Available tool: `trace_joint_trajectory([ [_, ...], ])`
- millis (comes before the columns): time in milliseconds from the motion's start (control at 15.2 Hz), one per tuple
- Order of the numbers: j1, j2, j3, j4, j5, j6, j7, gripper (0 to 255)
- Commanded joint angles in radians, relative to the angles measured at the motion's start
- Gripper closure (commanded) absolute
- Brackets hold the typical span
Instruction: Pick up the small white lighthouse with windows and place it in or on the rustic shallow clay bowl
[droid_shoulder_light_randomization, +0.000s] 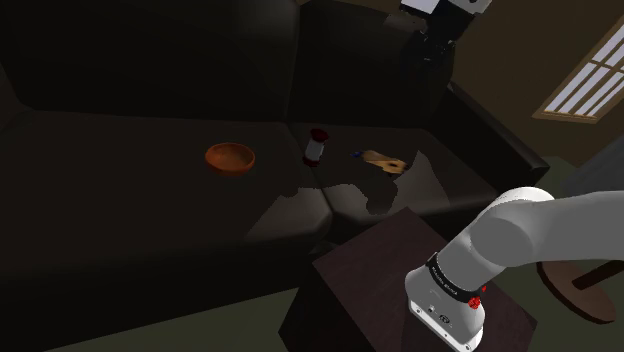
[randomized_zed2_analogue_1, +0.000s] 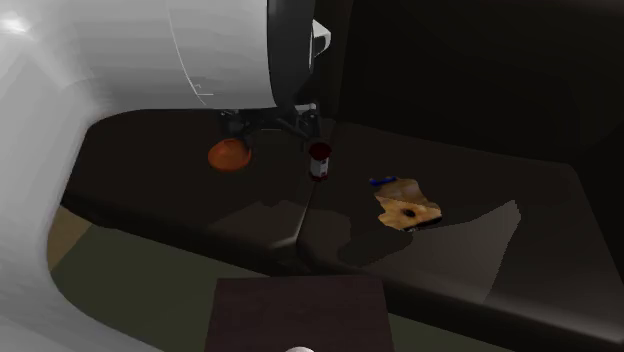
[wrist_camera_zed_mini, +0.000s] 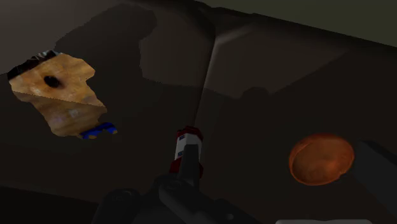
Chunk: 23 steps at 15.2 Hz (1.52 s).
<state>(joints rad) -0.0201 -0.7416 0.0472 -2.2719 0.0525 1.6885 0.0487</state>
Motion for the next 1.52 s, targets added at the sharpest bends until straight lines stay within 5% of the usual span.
trace_joint_trajectory([
  [0,0.000,0.000,0.000,0.000,0.000,0.000,0.000,0],
  [726,-0.001,0.293,-0.083,-0.046,-0.041,0.293,-0.190,0],
  [1452,-0.003,0.683,-0.138,0.074,-0.035,0.520,-0.374,0],
])
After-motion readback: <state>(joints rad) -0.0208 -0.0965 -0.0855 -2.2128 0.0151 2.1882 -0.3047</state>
